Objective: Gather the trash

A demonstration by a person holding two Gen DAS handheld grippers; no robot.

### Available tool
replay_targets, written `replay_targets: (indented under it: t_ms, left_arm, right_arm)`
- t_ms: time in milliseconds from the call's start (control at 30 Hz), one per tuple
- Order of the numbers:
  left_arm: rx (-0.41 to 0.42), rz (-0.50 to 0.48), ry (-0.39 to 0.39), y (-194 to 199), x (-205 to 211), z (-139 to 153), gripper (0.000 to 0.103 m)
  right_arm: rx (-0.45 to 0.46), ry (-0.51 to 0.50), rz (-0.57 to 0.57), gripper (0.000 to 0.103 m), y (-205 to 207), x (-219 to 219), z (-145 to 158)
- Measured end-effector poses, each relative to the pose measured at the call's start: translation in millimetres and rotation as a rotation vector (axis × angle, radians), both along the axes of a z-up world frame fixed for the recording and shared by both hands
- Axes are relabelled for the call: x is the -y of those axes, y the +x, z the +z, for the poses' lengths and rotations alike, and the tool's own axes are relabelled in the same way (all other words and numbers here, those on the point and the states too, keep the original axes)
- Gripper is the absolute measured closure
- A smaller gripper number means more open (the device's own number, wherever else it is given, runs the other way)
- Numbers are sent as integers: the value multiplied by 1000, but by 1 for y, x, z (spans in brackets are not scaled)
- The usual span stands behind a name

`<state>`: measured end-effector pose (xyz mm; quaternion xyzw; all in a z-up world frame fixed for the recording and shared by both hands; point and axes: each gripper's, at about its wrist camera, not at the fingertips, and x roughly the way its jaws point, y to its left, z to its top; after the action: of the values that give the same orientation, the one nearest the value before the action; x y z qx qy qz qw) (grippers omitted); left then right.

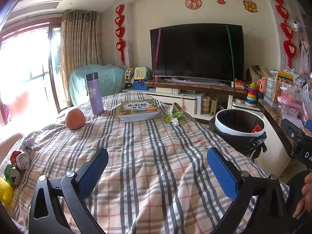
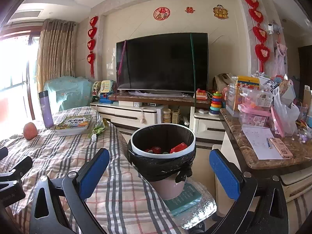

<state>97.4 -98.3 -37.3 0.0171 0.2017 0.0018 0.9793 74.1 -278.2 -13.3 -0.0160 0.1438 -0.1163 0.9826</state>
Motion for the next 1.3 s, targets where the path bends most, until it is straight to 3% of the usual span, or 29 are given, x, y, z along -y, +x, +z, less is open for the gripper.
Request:
replay_targets:
  t_ms: [1300]
  left_arm:
    - [-1,1,-1,0,-1,0,1]
  right_arm:
    - [-6,24,21,0,1,-5,-1]
